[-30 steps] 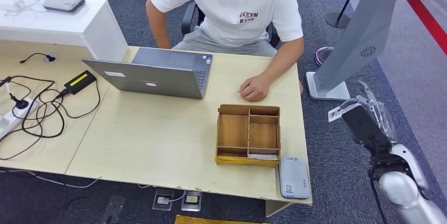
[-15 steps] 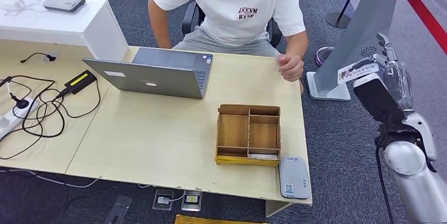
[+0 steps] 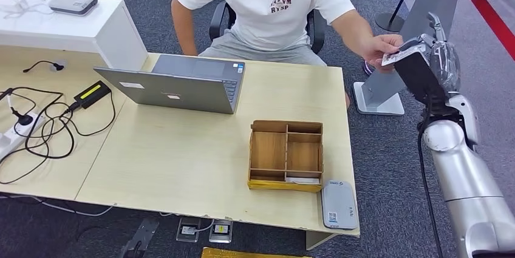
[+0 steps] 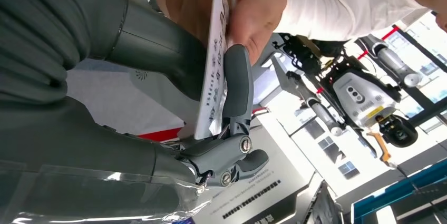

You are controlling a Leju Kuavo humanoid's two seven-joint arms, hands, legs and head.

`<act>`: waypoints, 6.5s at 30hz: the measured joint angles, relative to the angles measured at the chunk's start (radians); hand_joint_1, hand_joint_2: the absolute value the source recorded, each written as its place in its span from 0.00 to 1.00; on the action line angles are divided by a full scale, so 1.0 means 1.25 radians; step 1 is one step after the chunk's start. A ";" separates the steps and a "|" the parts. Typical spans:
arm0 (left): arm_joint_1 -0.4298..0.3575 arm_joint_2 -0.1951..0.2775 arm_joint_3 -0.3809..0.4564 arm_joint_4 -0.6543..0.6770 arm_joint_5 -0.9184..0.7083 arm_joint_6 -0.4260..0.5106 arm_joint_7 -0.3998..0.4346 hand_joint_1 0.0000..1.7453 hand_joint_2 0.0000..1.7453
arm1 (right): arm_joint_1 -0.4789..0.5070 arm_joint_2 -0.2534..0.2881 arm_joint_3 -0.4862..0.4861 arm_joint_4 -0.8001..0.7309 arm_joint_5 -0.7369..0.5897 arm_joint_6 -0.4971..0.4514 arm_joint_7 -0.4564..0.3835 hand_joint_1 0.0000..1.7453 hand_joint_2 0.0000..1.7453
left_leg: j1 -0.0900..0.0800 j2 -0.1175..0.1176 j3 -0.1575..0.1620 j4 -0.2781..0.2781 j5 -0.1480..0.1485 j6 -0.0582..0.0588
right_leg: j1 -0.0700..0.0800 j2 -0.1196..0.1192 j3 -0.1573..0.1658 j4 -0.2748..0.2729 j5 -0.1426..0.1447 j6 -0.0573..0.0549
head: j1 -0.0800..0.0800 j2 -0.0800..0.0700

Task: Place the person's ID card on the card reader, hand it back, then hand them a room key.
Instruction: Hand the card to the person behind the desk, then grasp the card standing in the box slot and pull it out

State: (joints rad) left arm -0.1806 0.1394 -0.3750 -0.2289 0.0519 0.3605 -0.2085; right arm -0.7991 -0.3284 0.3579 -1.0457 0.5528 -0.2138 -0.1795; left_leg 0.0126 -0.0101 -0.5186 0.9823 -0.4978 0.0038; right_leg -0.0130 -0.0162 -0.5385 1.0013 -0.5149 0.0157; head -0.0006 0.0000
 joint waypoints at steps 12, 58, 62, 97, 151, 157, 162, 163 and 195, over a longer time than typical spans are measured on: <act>-0.010 0.015 -0.027 -0.001 0.006 -0.018 0.017 0.00 1.00 | -0.031 0.056 0.019 0.168 -0.003 -0.024 -0.018 0.00 1.00 | 0.000 0.000 0.000 0.000 0.000 0.000 | 0.000 0.000 0.000 0.000 0.000 0.000 | 0.000 0.000; 0.027 0.015 -0.073 0.000 0.152 0.026 0.003 0.00 1.00 | 0.310 0.028 0.019 -0.293 -0.577 0.352 0.241 0.00 1.00 | 0.000 0.001 0.000 0.000 0.000 0.000 | 0.000 0.001 -0.001 0.000 0.000 0.000 | 0.000 0.000; 0.028 0.015 -0.073 0.000 0.158 0.027 0.003 0.00 1.00 | 0.335 0.028 0.025 -0.314 -0.590 0.356 0.245 0.00 1.00 | 0.000 0.001 0.000 0.000 0.000 0.000 | 0.000 0.001 -0.001 0.000 0.000 0.000 | 0.000 0.000; 0.028 0.011 -0.084 -0.010 0.230 0.068 0.011 0.00 1.00 | 0.351 -0.057 0.197 -0.506 0.004 0.364 0.297 0.00 1.00 | 0.000 0.001 -0.001 0.000 0.000 0.000 | 0.000 0.001 -0.002 0.000 0.000 0.000 | 0.000 0.000; 0.027 -0.005 -0.094 -0.017 0.282 0.089 -0.025 0.00 1.00 | 0.431 -0.073 0.270 -0.536 0.269 0.105 0.245 0.00 1.00 | 0.000 0.001 -0.001 0.000 0.000 0.000 | 0.000 0.001 -0.002 0.000 0.000 -0.001 | 0.000 0.000; 0.027 -0.006 -0.102 -0.018 0.271 0.087 -0.031 0.00 1.00 | 0.446 -0.075 0.273 -0.517 0.276 0.073 0.265 0.00 1.00 | 0.000 0.001 -0.001 0.000 0.000 0.000 | 0.000 0.001 -0.002 0.000 0.000 -0.001 | 0.000 0.000; 0.027 -0.005 -0.110 -0.018 0.270 0.085 -0.033 0.00 1.00 | 0.453 -0.076 0.273 -0.508 0.281 0.062 0.273 0.00 1.00 | 0.000 0.001 -0.001 0.000 0.000 0.000 | 0.000 0.001 -0.002 0.000 0.000 -0.001 | 0.000 0.000; 0.027 -0.005 -0.111 -0.018 0.270 0.084 -0.033 0.00 1.00 | 0.453 -0.076 0.273 -0.507 0.281 0.062 0.273 0.00 1.00 | 0.000 0.001 -0.001 0.000 0.000 0.000 | 0.000 0.001 -0.002 0.000 0.000 -0.001 | 0.000 0.000; 0.027 -0.002 -0.128 -0.027 0.294 0.084 -0.034 0.00 1.00 | 0.448 -0.083 0.297 -0.463 0.258 0.066 0.244 0.00 1.00 | 0.000 0.001 -0.001 0.000 0.000 0.000 | 0.000 0.001 -0.002 0.000 0.000 -0.001 | 0.000 0.000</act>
State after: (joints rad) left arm -0.1464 0.1373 -0.5348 -0.2625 0.4189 0.4654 -0.2507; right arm -0.2393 -0.4322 0.7294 -1.6245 0.8755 -0.1312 0.1259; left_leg 0.0127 -0.0085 -0.5200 0.9828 -0.4981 0.0033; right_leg -0.0128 -0.0152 -0.5410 1.0013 -0.5154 0.0148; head -0.0004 0.0000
